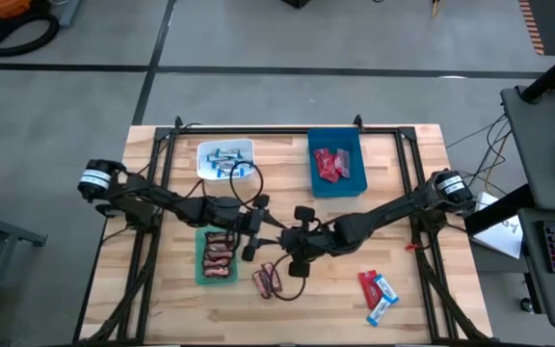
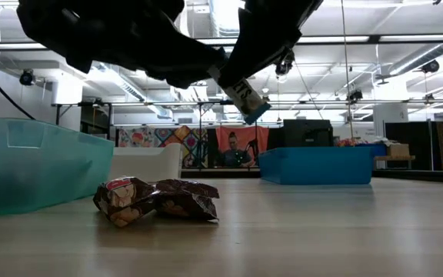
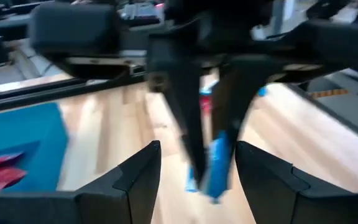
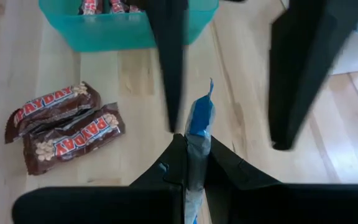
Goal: Sort candy
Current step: Put the white chocolate bar into the white bin
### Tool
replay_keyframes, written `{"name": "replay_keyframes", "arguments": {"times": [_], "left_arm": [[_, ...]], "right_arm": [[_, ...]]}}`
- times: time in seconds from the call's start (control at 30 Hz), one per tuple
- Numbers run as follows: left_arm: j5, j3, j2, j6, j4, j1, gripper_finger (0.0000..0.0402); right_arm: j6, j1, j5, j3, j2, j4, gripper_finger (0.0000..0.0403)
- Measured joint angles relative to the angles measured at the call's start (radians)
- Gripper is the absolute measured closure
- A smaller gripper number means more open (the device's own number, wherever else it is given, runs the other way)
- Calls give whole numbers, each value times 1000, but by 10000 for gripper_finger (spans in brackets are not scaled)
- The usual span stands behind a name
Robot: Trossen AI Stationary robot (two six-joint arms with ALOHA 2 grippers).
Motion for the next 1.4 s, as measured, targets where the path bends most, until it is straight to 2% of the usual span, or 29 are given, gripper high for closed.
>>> {"name": "replay_keyframes", "arguments": {"times": [0.1,0.2,0.47,0.73,0.87,0.97,1.2,1.3,1.4], "left_arm": [[-13,0,10,7,1,1,216],[-10,0,19,13,0,-1,240],[10,0,19,31,-1,-1,382],[-1,29,14,13,-61,0,392],[-5,92,-4,25,-223,8,396],[-27,150,-27,58,-413,17,396],[-193,310,-85,163,-945,65,396],[-245,359,-110,180,-1104,102,396],[-262,390,-163,201,-1188,152,396]], "right_arm": [[-11,0,-4,0,0,11,378],[-16,1,-6,0,0,17,378],[-20,0,-1,0,-1,11,369],[30,-11,-10,1,-3,0,304],[33,-17,-11,1,-16,-22,291],[43,-19,-4,1,-45,-46,291],[67,-21,-1,3,-119,-93,289],[67,-21,-1,3,-139,-94,290],[67,-21,-1,0,-140,-99,291]]}}
